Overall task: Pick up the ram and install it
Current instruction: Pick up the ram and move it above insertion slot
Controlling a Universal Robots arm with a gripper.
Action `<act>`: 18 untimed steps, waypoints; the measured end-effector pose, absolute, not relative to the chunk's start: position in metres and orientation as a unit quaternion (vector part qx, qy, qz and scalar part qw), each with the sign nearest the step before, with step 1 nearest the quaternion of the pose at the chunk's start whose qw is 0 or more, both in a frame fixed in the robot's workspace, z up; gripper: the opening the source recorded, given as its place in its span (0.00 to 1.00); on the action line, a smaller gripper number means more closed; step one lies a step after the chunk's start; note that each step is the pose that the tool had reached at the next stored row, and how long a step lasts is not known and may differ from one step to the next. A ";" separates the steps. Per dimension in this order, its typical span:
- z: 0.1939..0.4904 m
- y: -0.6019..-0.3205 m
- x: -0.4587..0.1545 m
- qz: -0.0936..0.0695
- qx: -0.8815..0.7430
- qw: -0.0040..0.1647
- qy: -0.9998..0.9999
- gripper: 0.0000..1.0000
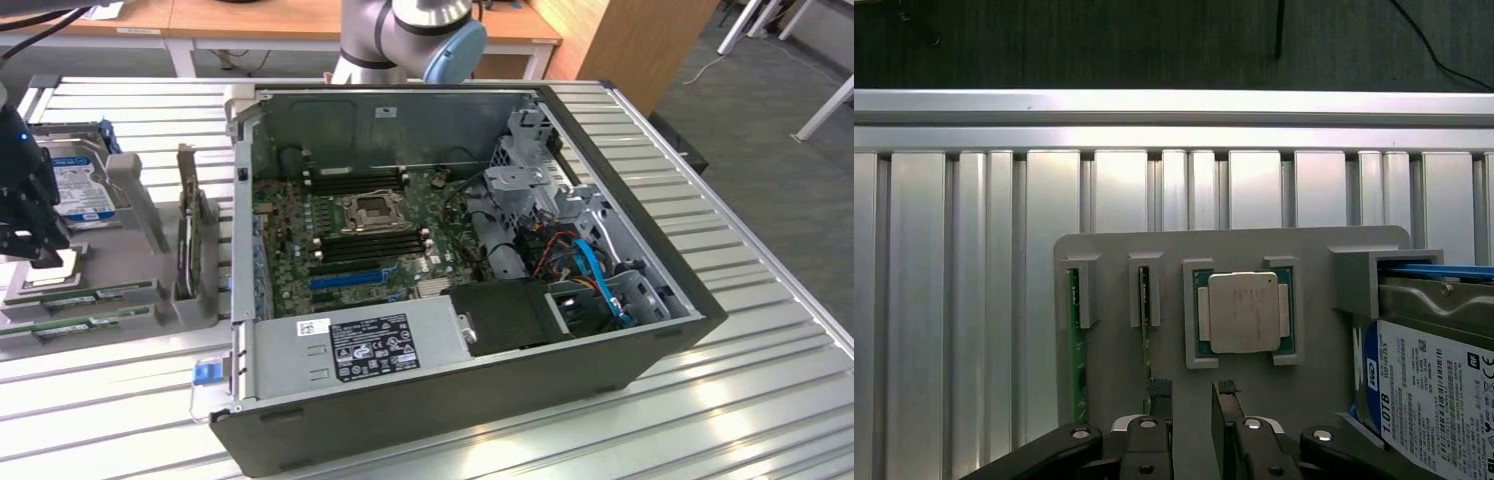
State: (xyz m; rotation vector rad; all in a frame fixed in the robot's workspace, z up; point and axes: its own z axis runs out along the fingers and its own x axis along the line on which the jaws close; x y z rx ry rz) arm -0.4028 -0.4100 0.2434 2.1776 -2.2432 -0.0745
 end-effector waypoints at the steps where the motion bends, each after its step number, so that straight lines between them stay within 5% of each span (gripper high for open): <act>1: 0.243 -0.410 -0.403 -0.024 0.696 0.007 -0.717 0.30; 18: 0.243 -0.416 -0.403 -0.024 0.696 0.007 -0.717 0.30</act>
